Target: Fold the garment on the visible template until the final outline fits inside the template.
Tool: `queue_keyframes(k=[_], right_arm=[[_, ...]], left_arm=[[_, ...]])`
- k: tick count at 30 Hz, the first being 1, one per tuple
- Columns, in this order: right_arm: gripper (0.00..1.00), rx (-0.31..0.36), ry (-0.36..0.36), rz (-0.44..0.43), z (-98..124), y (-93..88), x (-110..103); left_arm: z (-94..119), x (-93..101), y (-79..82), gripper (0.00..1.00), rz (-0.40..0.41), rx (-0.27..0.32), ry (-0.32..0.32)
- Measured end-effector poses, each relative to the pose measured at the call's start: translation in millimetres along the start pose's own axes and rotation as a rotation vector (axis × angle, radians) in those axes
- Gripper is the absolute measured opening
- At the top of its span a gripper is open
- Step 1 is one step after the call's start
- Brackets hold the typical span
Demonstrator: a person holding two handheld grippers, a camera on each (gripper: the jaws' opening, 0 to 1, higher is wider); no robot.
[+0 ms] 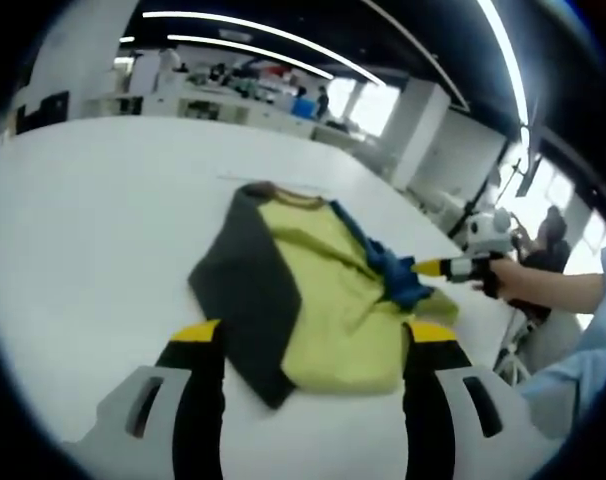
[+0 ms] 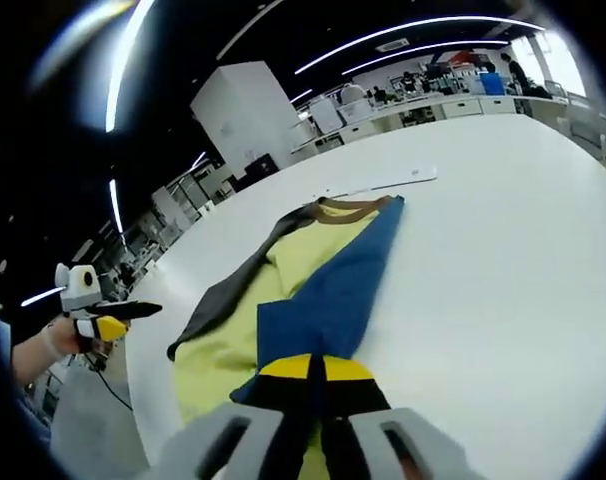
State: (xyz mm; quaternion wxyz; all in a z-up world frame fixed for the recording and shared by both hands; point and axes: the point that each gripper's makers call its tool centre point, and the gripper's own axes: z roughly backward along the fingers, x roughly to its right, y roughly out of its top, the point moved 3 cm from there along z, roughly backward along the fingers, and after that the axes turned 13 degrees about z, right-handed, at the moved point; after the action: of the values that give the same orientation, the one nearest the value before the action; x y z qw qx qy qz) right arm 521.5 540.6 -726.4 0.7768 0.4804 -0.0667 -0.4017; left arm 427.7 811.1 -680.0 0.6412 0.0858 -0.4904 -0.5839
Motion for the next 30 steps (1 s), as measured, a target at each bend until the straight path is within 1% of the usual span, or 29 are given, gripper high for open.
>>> queue_keyframes(k=[4, 8, 13, 17, 19, 22, 23, 24, 25, 30], right_arm=[[0.0, 0.005, -0.003, 0.005, 4, 2.5, -1], [0.0, 0.016, -0.002, 0.025, 14, 7.5, 0], [0.0, 0.026, -0.037, 0.037, 32, 12.4, 18], [0.0, 0.032, -0.079, 0.036, 48, 15.4, 40], [0.0, 0.031, -0.101, 0.049, 56, 15.4, 52], [0.0, 0.014, -0.137, 0.068, 66, 14.6, 68], [0.0, 0.001, -0.167, 0.085, 72, 13.2, 80], [0.0, -0.002, -0.179, 0.09, 76, 13.3, 87], [0.0, -0.008, -0.196, 0.089, 82, 13.8, 96], [0.0, -0.033, -0.268, 0.089, 106, 13.4, 127]], left_arm=[[-1, 0.5, 0.5, 0.68, -0.002, -0.001, -0.002], [-1, 1.3, 2.7, 0.67, -0.006, 0.004, -0.004], [-2, 3.3, 2.1, 0.67, -0.008, 0.001, -0.007], [-4, 1.6, 2.0, 0.67, -0.009, -0.003, -0.009], [-6, 1.0, 2.5, 0.67, -0.011, -0.004, -0.01], [-7, 0.5, 4.2, 0.66, -0.011, 0.0, -0.011], [-7, 0.8, 4.3, 0.66, -0.012, -0.001, -0.011], [-6, 1.3, 4.5, 0.66, -0.012, 0.0, -0.011], [-6, 1.3, 4.6, 0.66, -0.012, 0.0, -0.011], [-9, -0.4, 4.5, 0.66, -0.007, -0.003, -0.013]])
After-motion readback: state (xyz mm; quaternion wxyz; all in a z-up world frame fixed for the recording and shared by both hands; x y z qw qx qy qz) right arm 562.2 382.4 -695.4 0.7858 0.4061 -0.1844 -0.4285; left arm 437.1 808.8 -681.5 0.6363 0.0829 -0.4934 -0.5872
